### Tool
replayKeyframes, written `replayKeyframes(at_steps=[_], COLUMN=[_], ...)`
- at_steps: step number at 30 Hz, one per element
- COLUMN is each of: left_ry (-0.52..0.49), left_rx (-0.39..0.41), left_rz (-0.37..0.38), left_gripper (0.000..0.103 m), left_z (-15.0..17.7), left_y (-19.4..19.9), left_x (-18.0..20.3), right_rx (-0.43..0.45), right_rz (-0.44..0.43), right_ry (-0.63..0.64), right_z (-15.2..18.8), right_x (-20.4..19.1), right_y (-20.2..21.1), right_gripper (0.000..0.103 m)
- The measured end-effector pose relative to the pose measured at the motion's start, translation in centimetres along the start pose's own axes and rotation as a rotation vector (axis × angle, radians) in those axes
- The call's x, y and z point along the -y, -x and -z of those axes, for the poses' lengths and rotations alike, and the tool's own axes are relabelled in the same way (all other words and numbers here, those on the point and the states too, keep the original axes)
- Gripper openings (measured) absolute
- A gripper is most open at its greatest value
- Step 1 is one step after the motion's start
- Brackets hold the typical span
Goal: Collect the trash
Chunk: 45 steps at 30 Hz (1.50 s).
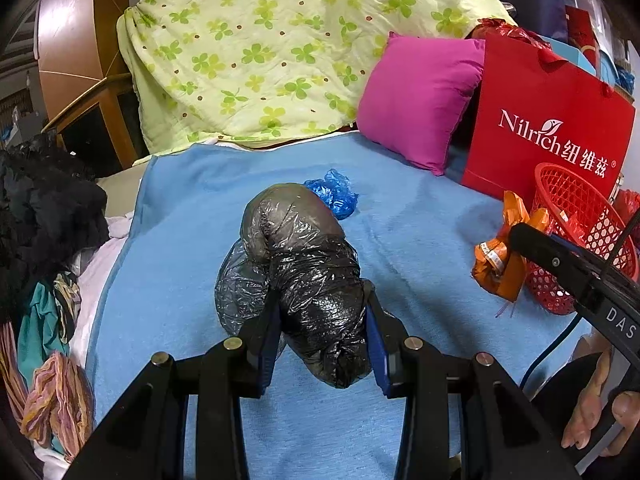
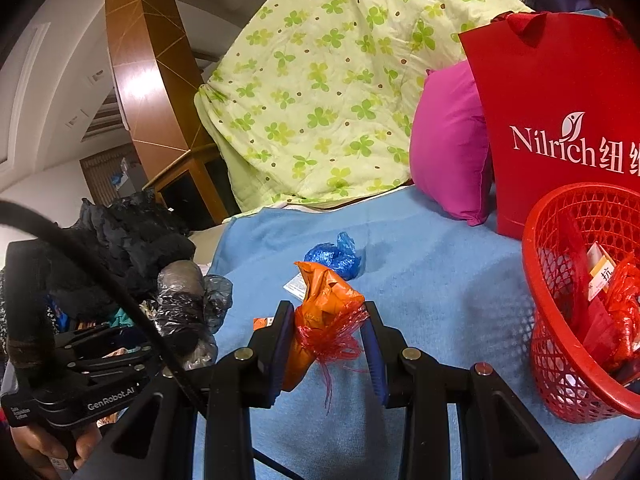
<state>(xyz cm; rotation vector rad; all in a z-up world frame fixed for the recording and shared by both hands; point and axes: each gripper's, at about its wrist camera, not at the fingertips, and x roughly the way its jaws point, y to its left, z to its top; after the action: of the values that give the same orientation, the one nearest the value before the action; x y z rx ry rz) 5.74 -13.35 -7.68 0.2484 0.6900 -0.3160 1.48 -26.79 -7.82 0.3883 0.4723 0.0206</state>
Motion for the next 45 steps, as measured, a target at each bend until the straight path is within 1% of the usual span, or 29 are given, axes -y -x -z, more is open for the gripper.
replayKeyframes(at_steps=[25,45], left_ry=[-0.039,-0.076], left_rx=[-0.01,-0.014], left_rz=[-0.001,0.027], left_gripper=[0.041,0.041], left_z=[-0.4,-0.7], left_y=[0.0,0.0], left_x=[1.0,2.1], right_rx=[0.018,0.05], right_rz=[-0.011,0.0], right_ry=[-0.011,-0.024], right_z=[-0.3,-0.5], right_x=[0.5,1.5], right_y=[0.9,2.6], right_gripper=[0.036,0.036])
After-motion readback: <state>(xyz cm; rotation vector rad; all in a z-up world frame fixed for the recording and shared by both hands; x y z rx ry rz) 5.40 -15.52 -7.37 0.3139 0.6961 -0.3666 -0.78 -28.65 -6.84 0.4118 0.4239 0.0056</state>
